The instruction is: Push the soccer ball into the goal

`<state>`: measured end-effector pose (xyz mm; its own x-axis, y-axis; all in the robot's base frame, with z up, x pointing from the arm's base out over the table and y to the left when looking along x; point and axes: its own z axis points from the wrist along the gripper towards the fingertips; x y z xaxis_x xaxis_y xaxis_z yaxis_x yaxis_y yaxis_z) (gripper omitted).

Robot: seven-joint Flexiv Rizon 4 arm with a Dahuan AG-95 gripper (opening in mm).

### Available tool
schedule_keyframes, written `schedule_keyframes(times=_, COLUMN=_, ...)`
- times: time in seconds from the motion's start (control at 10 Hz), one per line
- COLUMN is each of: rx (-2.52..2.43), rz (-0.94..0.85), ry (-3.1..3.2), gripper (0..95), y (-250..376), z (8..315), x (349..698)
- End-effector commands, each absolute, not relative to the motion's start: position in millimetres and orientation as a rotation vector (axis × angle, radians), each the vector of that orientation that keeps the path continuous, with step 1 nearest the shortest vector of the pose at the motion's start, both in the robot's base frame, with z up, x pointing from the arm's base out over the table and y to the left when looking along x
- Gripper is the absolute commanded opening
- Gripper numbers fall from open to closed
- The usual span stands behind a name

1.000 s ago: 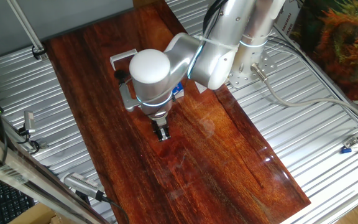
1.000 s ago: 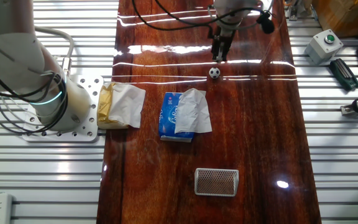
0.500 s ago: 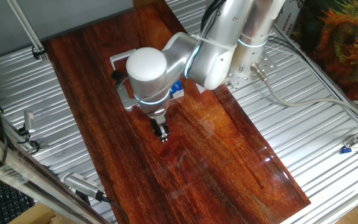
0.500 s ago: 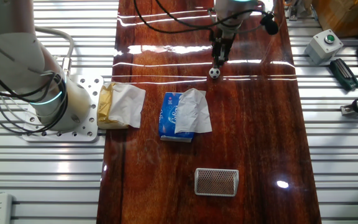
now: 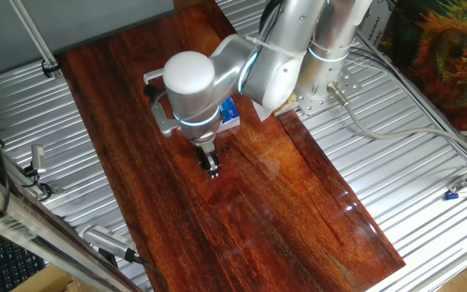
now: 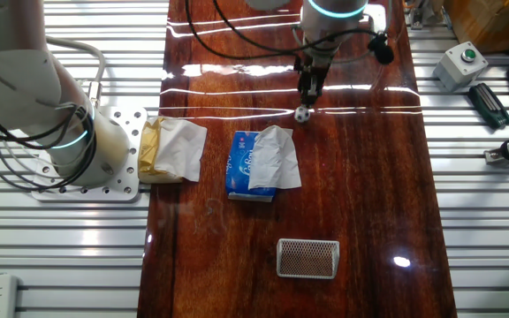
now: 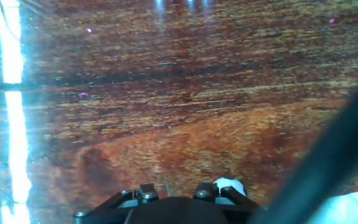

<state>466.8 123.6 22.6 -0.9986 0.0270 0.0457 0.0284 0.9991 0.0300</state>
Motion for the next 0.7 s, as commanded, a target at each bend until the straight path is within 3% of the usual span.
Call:
schedule_keyframes(times=0.1, rx=0.006, rz=-0.047, ry=-3.108, gripper=38.0, y=107.1, z=21.1, x=459.0)
schedule_keyframes(times=0.7, rx=0.019, rz=0.009, ry=-3.132, gripper=38.0, y=89.8, z=25.0, x=471.2)
